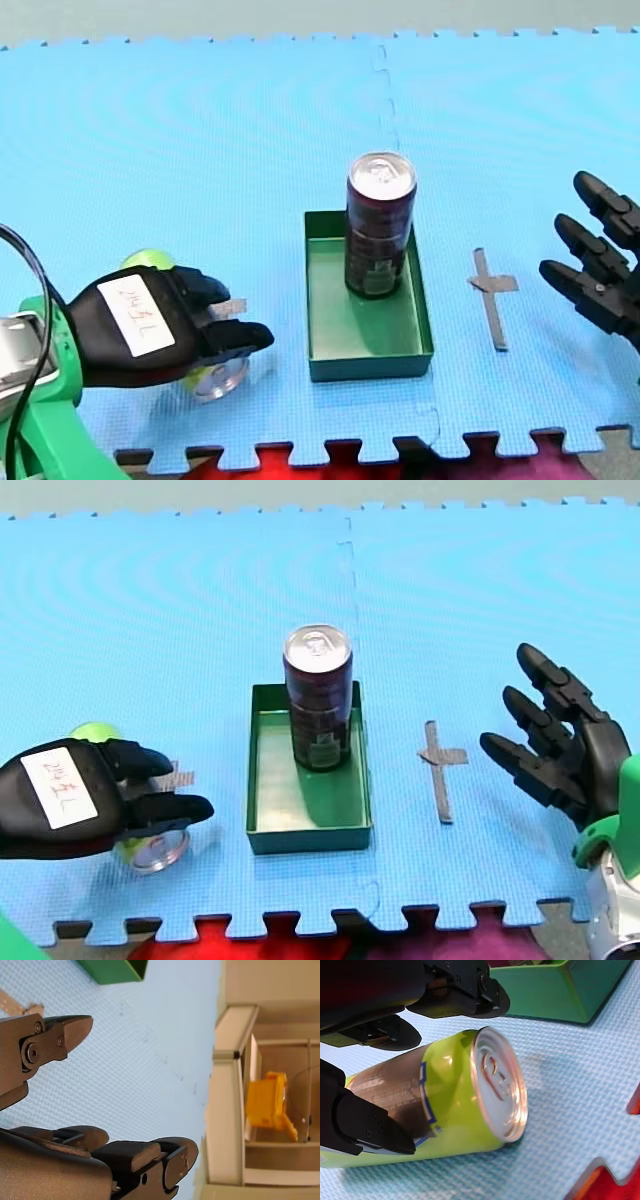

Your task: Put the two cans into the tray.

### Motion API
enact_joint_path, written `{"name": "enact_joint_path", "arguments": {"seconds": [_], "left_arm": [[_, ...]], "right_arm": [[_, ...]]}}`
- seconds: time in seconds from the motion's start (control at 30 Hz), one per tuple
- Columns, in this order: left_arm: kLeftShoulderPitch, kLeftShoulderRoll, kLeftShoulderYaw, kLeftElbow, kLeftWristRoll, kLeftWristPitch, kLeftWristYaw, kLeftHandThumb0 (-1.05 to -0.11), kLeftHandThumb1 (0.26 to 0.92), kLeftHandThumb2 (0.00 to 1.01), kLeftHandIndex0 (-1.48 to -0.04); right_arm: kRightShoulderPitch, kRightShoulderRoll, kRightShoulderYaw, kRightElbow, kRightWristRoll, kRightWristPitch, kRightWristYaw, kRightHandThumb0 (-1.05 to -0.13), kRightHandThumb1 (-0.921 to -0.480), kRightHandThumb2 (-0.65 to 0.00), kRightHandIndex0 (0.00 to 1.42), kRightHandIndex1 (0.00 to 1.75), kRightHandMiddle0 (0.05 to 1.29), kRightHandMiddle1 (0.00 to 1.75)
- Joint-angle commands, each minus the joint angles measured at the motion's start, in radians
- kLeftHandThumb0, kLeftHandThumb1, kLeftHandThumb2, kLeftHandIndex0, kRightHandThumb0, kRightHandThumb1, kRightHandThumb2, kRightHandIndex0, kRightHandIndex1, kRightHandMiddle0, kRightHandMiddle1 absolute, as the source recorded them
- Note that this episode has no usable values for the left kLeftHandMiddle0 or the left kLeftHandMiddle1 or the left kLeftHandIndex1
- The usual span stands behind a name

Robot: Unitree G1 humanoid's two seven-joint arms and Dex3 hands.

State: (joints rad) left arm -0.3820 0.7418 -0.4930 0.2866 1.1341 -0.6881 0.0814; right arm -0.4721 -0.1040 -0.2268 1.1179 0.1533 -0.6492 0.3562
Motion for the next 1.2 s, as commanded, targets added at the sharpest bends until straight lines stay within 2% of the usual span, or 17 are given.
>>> {"name": "enact_joint_path", "arguments": {"seconds": [0.0, 0.1, 0.2, 0.43, 0.67, 1.0, 1.17], "left_arm": [[-0.022, 0.016, -0.012, 0.007, 0.019, 0.004, 0.013, -1.048, 0.848, 0.01, -0.28], [-0.038, 0.025, -0.020, 0.018, 0.016, -0.001, 0.014, -1.048, 0.854, 0.01, -0.28], [-0.034, 0.031, -0.021, 0.007, 0.011, 0.013, -0.002, -1.048, 0.860, 0.01, -0.27], [0.039, 0.041, 0.006, -0.082, 0.006, 0.142, -0.093, -1.048, 0.873, 0.01, -0.26], [0.054, 0.043, 0.003, -0.100, 0.033, 0.232, -0.141, -1.048, 0.920, 0.06, -0.24], [0.072, 0.051, 0.002, -0.129, 0.044, 0.281, -0.158, -1.048, 0.921, 0.13, -0.23], [0.030, 0.033, -0.007, -0.097, -0.002, 0.240, -0.174, -1.048, 0.921, 0.15, -0.23]], "right_arm": [[-0.002, -0.002, -0.002, -0.005, 0.002, -0.003, -0.006, -0.969, -0.818, 0.000, 0.42, 0.01, 0.40, 0.00], [-0.002, -0.002, -0.001, -0.005, 0.002, -0.004, -0.008, -0.971, -0.818, 0.000, 0.42, 0.01, 0.40, 0.00], [-0.004, -0.003, -0.002, -0.004, 0.002, -0.003, -0.009, -0.971, -0.816, 0.000, 0.43, 0.01, 0.40, 0.00], [-0.008, -0.002, -0.002, -0.003, 0.001, -0.009, -0.012, -0.967, -0.812, 0.000, 0.43, 0.01, 0.40, 0.00], [-0.007, -0.004, -0.005, 0.002, 0.004, -0.017, -0.010, -0.961, -0.811, 0.000, 0.43, 0.00, 0.40, 0.00], [-0.012, -0.003, -0.017, 0.010, 0.015, -0.023, 0.007, -0.953, -0.803, 0.000, 0.43, 0.00, 0.40, 0.00], [-0.010, -0.005, -0.018, 0.005, 0.017, -0.026, 0.012, -0.951, -0.801, 0.000, 0.42, 0.00, 0.39, 0.00]]}}
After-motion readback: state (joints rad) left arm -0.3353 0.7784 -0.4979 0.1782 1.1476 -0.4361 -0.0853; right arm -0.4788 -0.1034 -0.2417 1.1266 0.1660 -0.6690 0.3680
